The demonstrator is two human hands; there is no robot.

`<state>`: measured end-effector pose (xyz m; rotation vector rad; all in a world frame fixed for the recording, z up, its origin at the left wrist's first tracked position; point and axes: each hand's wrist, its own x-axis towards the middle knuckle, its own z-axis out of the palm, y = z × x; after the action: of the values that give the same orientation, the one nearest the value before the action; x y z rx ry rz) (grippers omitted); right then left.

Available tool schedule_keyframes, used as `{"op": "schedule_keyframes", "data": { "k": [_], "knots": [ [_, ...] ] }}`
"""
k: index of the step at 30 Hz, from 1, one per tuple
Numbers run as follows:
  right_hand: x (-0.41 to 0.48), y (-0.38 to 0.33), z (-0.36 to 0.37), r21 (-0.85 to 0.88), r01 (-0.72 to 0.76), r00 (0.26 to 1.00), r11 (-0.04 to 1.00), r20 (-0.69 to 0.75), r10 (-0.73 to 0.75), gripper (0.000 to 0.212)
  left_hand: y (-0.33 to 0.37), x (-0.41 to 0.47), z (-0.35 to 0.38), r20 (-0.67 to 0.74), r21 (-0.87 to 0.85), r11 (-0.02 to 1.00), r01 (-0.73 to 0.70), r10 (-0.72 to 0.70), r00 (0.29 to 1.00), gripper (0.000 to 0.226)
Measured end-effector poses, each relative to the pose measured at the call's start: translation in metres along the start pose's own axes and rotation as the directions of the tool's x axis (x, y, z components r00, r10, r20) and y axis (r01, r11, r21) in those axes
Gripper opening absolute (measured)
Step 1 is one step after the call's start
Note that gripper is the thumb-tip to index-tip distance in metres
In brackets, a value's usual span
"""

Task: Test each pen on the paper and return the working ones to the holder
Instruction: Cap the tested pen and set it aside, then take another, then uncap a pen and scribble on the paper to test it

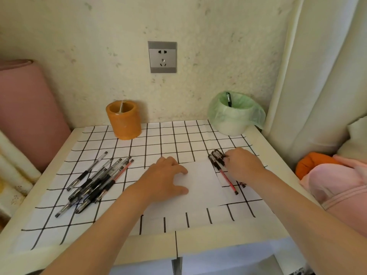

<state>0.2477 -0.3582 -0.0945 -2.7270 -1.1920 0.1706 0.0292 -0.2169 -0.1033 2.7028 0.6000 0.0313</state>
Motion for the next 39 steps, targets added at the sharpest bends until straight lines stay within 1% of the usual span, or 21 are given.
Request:
{"op": "schedule_keyframes", "data": {
  "k": [1,3,5,8,11,13,15,17,19,24,27,30,32,35,37,39],
  "knots": [
    [-0.001,-0.002,-0.001,0.005,-0.006,1.000,1.000,0.006,0.006,0.033,-0.001,0.000,0.000,-0.003,0.000,1.000,-0.002,0.002,1.000,0.057],
    [-0.004,-0.008,-0.001,-0.040,0.021,0.999,0.999,0.031,-0.020,0.045,-0.002,0.000,0.000,-0.005,0.002,1.000,-0.002,0.002,1.000,0.056],
    [-0.009,-0.013,0.001,-0.086,0.067,0.996,0.994,0.070,-0.061,0.053,-0.002,0.000,0.000,-0.002,0.000,1.000,-0.002,0.002,1.000,0.056],
    [-0.010,-0.017,0.005,-0.077,0.084,0.995,0.994,0.062,-0.079,0.040,-0.003,0.000,0.000,0.001,-0.010,1.000,-0.006,0.006,1.000,0.056],
    [-0.009,-0.020,0.006,-0.050,0.021,0.999,0.999,0.043,-0.019,0.033,-0.005,0.000,0.001,-0.005,-0.018,1.000,-0.007,0.007,1.000,0.056],
    [-0.008,-0.023,0.004,-0.066,-0.017,0.998,0.998,0.055,0.020,0.033,-0.006,0.000,0.002,-0.017,-0.027,1.000,-0.012,0.011,1.000,0.055],
    [-0.008,-0.026,0.003,-0.136,-0.032,0.998,0.990,0.058,0.040,0.036,-0.008,-0.001,0.003,-0.027,-0.038,0.999,-0.017,0.016,0.999,0.055],
    [-0.009,-0.031,0.002,-0.182,-0.025,0.999,0.983,0.017,0.029,0.041,-0.009,-0.002,0.004,-0.040,-0.045,0.999,-0.025,0.024,0.999,0.054],
    [-0.008,-0.040,-0.001,-0.151,0.017,1.000,0.988,-0.019,-0.021,0.042,-0.012,-0.003,0.002,-0.067,-0.050,0.998,-0.029,0.026,0.997,0.052],
    [-0.012,-0.086,-0.009,0.048,0.184,0.982,0.982,0.036,-0.186,0.042,-0.025,-0.013,-0.014,-0.157,-0.062,0.998,-0.007,-0.003,0.988,0.042],
    [-0.016,-0.120,-0.005,0.080,0.335,0.939,0.939,0.055,-0.340,0.038,-0.037,-0.025,-0.025,-0.188,-0.053,0.998,0.044,-0.053,0.981,0.038],
    [-0.020,-0.155,0.006,0.111,0.469,0.872,0.876,0.099,-0.479,0.037,-0.053,-0.039,-0.035,-0.203,-0.041,0.991,0.129,-0.135,0.970,0.035],
    [-0.024,-0.176,0.016,0.109,0.543,0.825,0.833,0.115,-0.553,0.039,-0.063,-0.048,-0.042,-0.192,-0.055,0.977,0.206,-0.213,0.958,0.030],
    [-0.030,-0.201,0.028,0.089,0.624,0.772,0.777,0.088,-0.630,0.042,-0.081,-0.061,-0.054,-0.188,-0.014,0.954,0.301,-0.298,0.936,0.025],
    [-0.032,-0.212,0.035,0.087,0.676,0.727,0.732,0.081,-0.681,0.042,-0.092,-0.071,-0.063,-0.153,-0.005,0.937,0.348,-0.345,0.926,0.023],
    [-0.033,-0.220,0.041,0.068,0.739,0.666,0.671,0.084,-0.742,0.045,-0.101,-0.082,-0.070,-0.084,0.011,0.924,0.382,-0.379,0.921,0.024]
  ]
}}
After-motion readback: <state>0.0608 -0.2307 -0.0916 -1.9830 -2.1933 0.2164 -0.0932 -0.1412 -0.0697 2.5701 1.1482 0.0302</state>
